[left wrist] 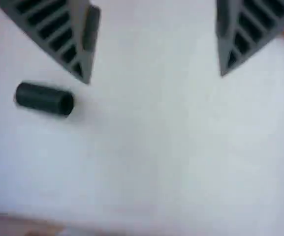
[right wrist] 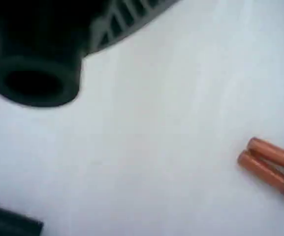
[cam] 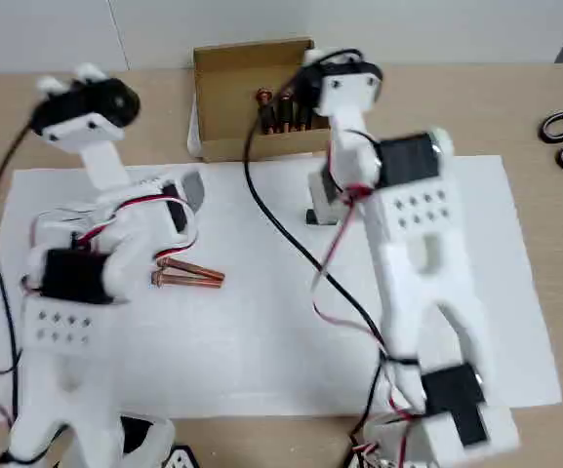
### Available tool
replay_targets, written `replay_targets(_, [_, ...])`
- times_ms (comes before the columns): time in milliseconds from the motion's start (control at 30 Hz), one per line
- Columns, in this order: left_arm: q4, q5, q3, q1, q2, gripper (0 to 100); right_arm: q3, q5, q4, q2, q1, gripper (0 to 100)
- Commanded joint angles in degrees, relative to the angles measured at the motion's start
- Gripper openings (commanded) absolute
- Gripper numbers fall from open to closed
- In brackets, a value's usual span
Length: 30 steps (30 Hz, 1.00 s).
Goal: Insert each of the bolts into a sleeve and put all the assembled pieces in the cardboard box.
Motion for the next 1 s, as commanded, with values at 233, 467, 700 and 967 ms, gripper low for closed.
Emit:
replay_targets(233, [-1.58,9.85,6.20,-1.49,10.90,16,21.89,-0.70,0.66,-26.95,6.29,0.3])
replay_targets(467, [-1.93,21.01,2.33,-7.12,18.11,16,32.35,-0.53,0.66,-40.57,10.24,0.3])
replay_targets(700, [-1.85,22.51,1.63,-6.95,20.48,16,39.03,-0.53,0.66,-50.59,12.26,0.3])
replay_targets(967, [2.11,26.99,1.89,-7.12,20.84,16,41.23,-0.70,0.66,-56.13,12.70,0.3])
